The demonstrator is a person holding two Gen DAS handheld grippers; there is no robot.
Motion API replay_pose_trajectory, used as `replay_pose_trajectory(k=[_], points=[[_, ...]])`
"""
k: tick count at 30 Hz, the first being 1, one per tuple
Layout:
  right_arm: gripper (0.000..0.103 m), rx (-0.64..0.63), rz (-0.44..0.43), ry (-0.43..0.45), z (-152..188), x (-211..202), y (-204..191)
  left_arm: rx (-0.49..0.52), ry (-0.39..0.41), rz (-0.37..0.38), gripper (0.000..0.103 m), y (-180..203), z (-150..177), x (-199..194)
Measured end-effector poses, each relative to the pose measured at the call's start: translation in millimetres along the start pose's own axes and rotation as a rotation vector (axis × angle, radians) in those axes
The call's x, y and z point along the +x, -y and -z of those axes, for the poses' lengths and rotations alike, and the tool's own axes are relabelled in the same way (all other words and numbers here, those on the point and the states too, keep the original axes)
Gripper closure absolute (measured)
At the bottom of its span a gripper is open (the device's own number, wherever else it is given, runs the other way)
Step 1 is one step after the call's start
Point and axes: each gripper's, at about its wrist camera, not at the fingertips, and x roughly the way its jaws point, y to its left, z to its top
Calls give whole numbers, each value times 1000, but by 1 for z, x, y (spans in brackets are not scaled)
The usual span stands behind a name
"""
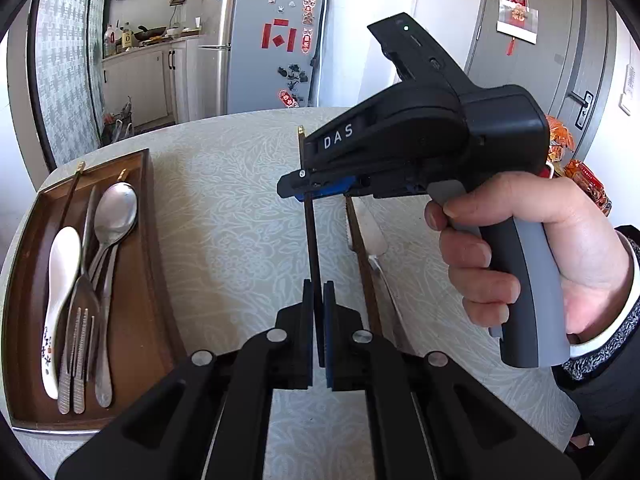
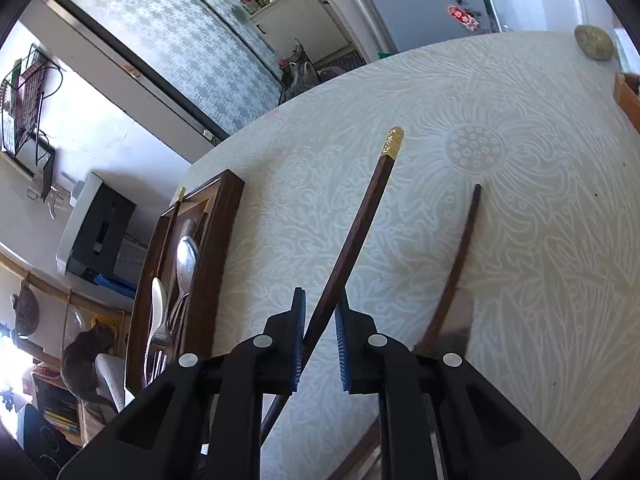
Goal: Organize utensils
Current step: 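Grasp a gold-tipped chopstick with the left tool while the right tool grasps another, then lower both chopsticks into the tray and open both tools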
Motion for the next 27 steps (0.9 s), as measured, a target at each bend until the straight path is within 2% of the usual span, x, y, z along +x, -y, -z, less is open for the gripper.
replay_pose_trajectory(k=[5,6,8,13,18,23,26,27], points=[[90,-96,-37,-14,-4,8,-52,-27,32,-51,98,-23,7,-27],[92,-122,-45,-17,-5,12,-64,-39,33,-59,103,-30,9,-32],[96,-172,-59,-18,-7,19,-89,-63,37,-86,103,-44,13,-42],[96,-240,-72,-45,-12,48,-136,-106,33,-149,103,-74,21,-57],[97,-143,-141,-101,-13,77,-141,-139,41,-154,103,-89,24,-65],[97,-151,-98,-110,-7,91,-148,-147,45,-156,103,-93,30,-71],[94,-156,-84,-103,-4,92,-151,-150,54,-158,103,-94,32,-76],[85,-162,-79,-104,-3,91,-152,-152,58,-160,103,-93,33,-78]])
